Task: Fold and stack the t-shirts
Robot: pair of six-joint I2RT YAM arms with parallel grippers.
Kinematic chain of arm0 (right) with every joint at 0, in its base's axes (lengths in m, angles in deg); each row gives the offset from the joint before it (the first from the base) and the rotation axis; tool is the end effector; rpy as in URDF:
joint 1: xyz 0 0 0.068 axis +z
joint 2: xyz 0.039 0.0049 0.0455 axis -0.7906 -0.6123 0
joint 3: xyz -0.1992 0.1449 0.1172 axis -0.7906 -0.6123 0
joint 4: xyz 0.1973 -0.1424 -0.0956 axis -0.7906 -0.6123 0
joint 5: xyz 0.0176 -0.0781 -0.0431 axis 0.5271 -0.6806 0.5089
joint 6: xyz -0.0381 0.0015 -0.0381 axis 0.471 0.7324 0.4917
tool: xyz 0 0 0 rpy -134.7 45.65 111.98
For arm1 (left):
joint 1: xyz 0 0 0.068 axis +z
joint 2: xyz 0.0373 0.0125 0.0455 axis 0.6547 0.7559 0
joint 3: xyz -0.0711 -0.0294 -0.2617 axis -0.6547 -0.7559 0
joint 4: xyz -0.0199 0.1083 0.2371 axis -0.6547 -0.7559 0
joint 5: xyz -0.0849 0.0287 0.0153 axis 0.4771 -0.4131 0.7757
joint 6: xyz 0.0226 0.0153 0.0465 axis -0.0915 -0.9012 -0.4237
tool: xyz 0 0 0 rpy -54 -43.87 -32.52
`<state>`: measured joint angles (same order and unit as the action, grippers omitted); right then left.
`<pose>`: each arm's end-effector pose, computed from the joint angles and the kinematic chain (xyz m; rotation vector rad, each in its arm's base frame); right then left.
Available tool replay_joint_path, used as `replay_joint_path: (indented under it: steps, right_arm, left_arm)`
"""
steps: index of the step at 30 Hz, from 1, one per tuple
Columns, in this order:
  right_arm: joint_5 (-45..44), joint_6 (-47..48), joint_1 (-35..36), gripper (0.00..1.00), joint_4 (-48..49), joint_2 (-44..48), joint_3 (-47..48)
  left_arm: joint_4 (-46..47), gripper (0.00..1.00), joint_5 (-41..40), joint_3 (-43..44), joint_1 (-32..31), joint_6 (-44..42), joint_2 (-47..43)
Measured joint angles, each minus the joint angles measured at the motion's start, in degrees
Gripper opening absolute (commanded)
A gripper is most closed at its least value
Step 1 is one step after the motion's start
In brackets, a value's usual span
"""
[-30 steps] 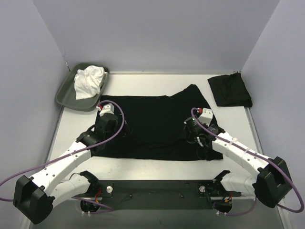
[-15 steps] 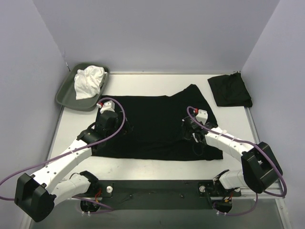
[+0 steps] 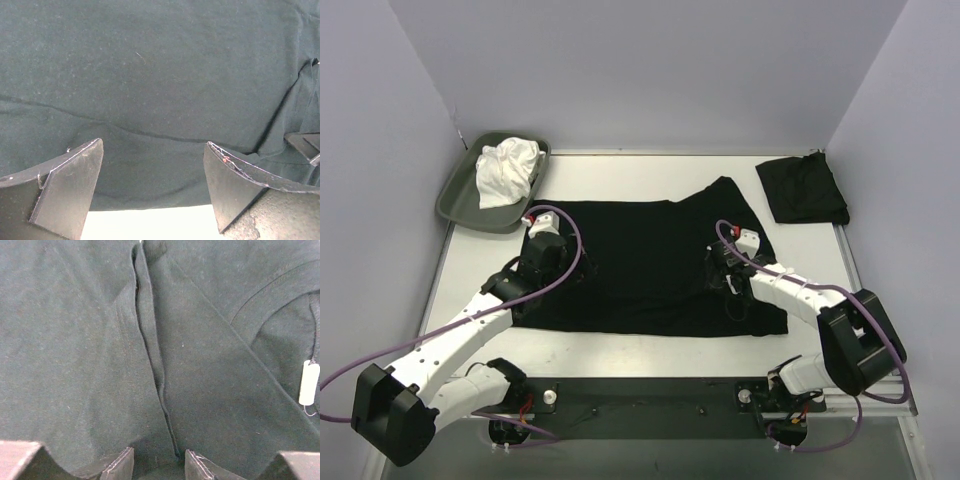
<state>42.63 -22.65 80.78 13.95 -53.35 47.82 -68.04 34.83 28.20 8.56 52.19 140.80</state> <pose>0.2360 0.1195 0.1711 0.3838 2.4218 0.2822 0.1874 -0.1091 0.2568 -0.3368 2.2583 -0.4493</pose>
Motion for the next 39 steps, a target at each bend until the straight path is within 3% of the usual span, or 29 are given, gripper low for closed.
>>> replay_joint_path:
  steps: [9,19,30,31,34,35,37,39]
  right_arm:
    - [0.94,-0.04,0.0,0.15,1.77,-2.14,-0.31]
    - [1.25,0.61,0.0,0.0,1.05,-2.34,0.5]
    - [3.34,4.24,0.39,0.01,-1.01,-5.22,14.25]
    - [3.72,4.42,0.44,0.05,-1.05,-6.01,15.26]
    - [6.71,5.09,0.76,0.52,-0.31,-10.01,18.6]
    - [8.13,5.29,0.96,0.78,0.52,-11.63,19.45]
    - [11.21,6.1,1.79,0.99,2.03,-14.99,21.11]
    - [13.29,7.43,3.13,1.0,3.43,-17.81,22.25]
  left_arm:
    - [0.04,0.91,0.42,-0.37,1.31,-0.39,-0.59]
    - [0.31,0.9,1.46,-1.36,1.38,-0.42,-0.74]
    - [0.46,0.9,1.92,-1.36,1.4,-0.42,-0.74]
    - [0.44,0.9,1.92,-1.36,1.4,-0.42,-0.74]
    - [0.44,0.9,1.9,-1.36,1.44,-0.46,-0.76]
    - [0.46,0.91,1.9,-1.36,1.46,-0.46,-0.76]
    - [0.44,0.9,1.92,-1.36,1.64,-0.52,-0.76]
    - [0.44,0.9,1.92,-1.36,1.77,-0.57,-0.81]
